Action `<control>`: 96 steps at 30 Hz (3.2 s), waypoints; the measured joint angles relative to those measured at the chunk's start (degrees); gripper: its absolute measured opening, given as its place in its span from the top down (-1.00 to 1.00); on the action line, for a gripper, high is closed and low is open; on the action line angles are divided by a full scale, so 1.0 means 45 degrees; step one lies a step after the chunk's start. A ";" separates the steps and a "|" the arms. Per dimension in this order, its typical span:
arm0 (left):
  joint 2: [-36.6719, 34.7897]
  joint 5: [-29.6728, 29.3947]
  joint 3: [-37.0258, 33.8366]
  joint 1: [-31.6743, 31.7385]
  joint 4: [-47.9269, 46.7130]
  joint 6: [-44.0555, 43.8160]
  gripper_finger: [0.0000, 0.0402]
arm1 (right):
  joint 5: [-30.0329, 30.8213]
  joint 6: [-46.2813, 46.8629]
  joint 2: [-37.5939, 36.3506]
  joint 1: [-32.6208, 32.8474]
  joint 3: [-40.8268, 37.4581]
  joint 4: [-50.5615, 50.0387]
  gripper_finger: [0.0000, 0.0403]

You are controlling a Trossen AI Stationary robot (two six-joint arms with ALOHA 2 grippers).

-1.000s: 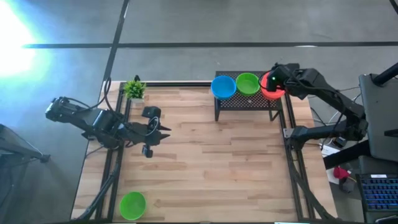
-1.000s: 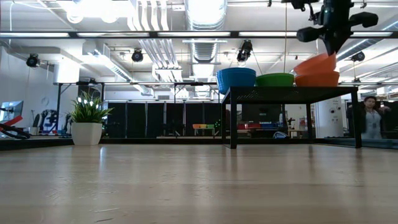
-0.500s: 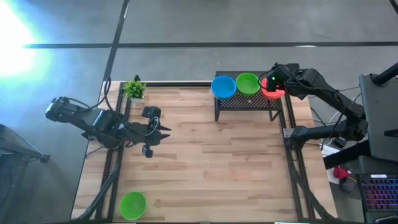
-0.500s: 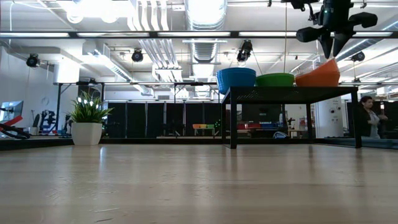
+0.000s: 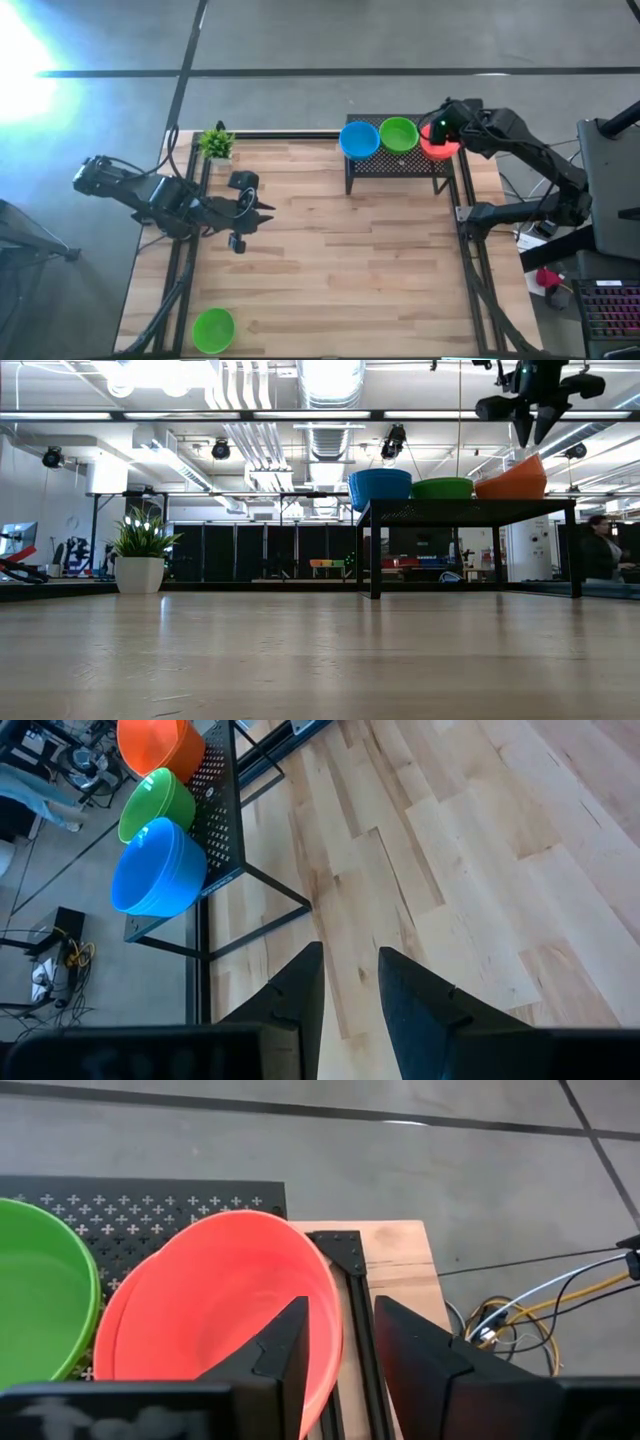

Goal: Pick & Place Mini bowls
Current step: Stack the orange bowl on the orange bowl on the shelf, then stack the green bowl on the green bowl on the shelf

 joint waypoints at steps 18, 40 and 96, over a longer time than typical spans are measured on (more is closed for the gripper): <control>0.0002 -0.0001 0.0000 0.0003 0.0005 -0.0128 0.51 | 0.0673 -0.0089 0.0023 -0.0010 -0.0964 -0.0074 0.94; 0.0004 -0.0005 0.0000 0.0000 0.0000 -0.0128 0.51 | 0.0984 -0.0639 -0.0118 0.0000 -0.0439 0.0337 0.96; 0.0005 0.2290 -0.4427 -0.6402 -0.2305 -1.1065 0.51 | 0.1548 -0.3046 0.0028 1.1222 -0.1643 0.7066 0.96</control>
